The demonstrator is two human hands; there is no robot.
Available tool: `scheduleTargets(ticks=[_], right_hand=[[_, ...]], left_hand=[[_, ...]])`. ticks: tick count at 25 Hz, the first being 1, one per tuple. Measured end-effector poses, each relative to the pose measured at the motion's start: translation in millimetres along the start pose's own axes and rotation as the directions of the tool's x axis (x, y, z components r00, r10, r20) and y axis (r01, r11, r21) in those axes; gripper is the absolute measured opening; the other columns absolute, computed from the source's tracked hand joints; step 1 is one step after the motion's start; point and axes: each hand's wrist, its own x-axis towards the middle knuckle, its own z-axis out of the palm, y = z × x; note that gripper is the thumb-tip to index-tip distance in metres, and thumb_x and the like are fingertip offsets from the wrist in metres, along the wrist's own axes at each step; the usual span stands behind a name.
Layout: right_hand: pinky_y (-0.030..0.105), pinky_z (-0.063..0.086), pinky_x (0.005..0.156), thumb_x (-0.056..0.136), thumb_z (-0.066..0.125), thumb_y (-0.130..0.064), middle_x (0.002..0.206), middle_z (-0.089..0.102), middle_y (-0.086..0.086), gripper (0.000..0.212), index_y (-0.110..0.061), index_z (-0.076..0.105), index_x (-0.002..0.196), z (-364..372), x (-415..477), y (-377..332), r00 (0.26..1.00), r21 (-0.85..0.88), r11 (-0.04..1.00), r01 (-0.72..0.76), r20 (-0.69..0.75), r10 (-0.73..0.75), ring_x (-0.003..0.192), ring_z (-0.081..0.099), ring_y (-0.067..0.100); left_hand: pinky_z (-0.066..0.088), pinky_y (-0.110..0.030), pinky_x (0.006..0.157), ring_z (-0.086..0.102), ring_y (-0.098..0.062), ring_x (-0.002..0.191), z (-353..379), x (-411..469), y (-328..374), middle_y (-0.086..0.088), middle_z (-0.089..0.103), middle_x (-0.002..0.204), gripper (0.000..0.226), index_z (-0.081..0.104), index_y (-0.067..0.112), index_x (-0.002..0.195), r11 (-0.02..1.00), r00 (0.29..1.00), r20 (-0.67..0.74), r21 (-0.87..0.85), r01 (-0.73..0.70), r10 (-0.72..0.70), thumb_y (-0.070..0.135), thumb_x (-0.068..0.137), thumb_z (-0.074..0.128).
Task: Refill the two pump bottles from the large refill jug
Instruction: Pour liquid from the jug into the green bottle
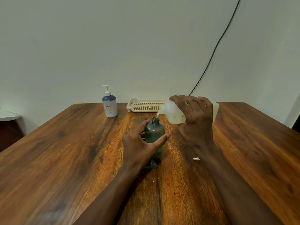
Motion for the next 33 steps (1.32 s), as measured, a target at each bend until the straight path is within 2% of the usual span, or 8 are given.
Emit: scheduleTargets(ticks=[12,33], right_hand=[[0.060,0.038,0.111,0.058,0.092,-0.007,0.132,0.066,0.013,0.099,-0.025,0.046,0.143,1.8,0.2,-0.2,1.000,0.025,1.000,-0.015,0.013,0.014,0.122,0.060,0.037],[0.057,0.030,0.114,0.060,0.088,-0.002,0.134,0.065,0.012,0.097,-0.026,0.045,0.143,-0.3,0.2,-1.7,1.000,0.039,0.999,-0.023,0.018,0.023,0.126,0.057,0.035]], left_hand=[[0.050,0.000,0.075,0.062,0.001,0.101,-0.7,-0.7,-0.3,-0.005,0.073,0.127,0.088,0.061,0.017,0.139,1.000,1.000,0.010,-0.004,0.002,-0.002,0.065,0.069,0.083],[0.051,-0.002,0.076,0.064,0.000,0.101,-0.4,-1.2,-1.7,-0.005,0.072,0.127,0.088,0.060,0.018,0.139,0.999,1.000,0.003,-0.032,-0.002,0.002,0.065,0.069,0.083]])
